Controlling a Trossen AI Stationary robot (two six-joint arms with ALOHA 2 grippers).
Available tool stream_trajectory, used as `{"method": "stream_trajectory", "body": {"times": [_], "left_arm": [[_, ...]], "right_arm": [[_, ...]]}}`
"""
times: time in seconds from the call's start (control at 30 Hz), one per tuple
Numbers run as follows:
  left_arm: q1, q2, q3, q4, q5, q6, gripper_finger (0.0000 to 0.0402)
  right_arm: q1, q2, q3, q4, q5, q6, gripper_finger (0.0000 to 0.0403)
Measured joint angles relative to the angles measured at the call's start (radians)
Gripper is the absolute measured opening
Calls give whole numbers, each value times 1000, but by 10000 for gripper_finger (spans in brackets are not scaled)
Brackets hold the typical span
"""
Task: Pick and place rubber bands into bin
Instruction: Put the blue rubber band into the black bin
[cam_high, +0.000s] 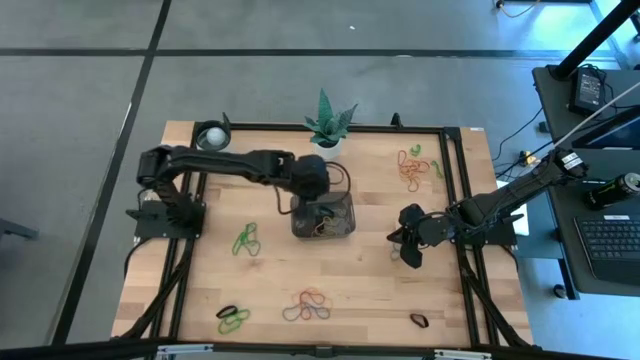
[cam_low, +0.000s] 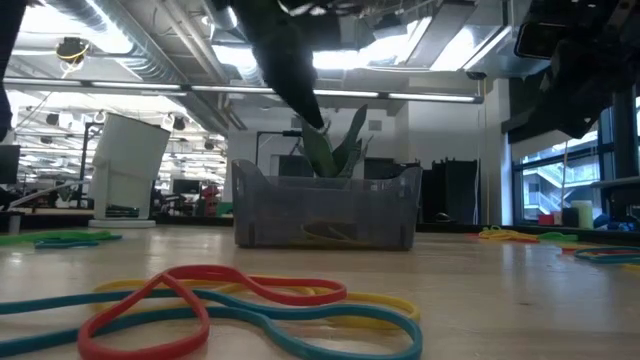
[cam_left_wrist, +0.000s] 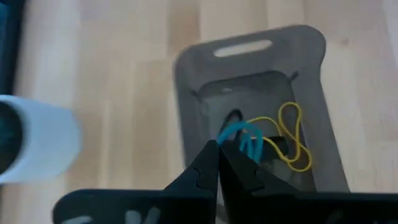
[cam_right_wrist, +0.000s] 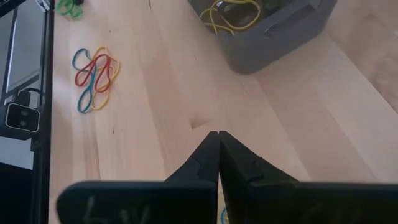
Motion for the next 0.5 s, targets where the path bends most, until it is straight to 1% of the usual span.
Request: {"method": "stream_trajectory", "body": {"times": [0.13,0.3,0.4,0.5], "left_arm": [[-13,71,0,84,57,-1,2],[-37,134,0,113,86,-46,2],[-54,145,0,112,100,-77,5],[-70,147,0,118,89,-117,20]], "right_arm": [[0,0,0,0,0,-4,8],[0,0,0,-1,0,-5,8],[0,0,0,-1,0,-6,8],[0,0,0,-1,-2,-7,8]]}}
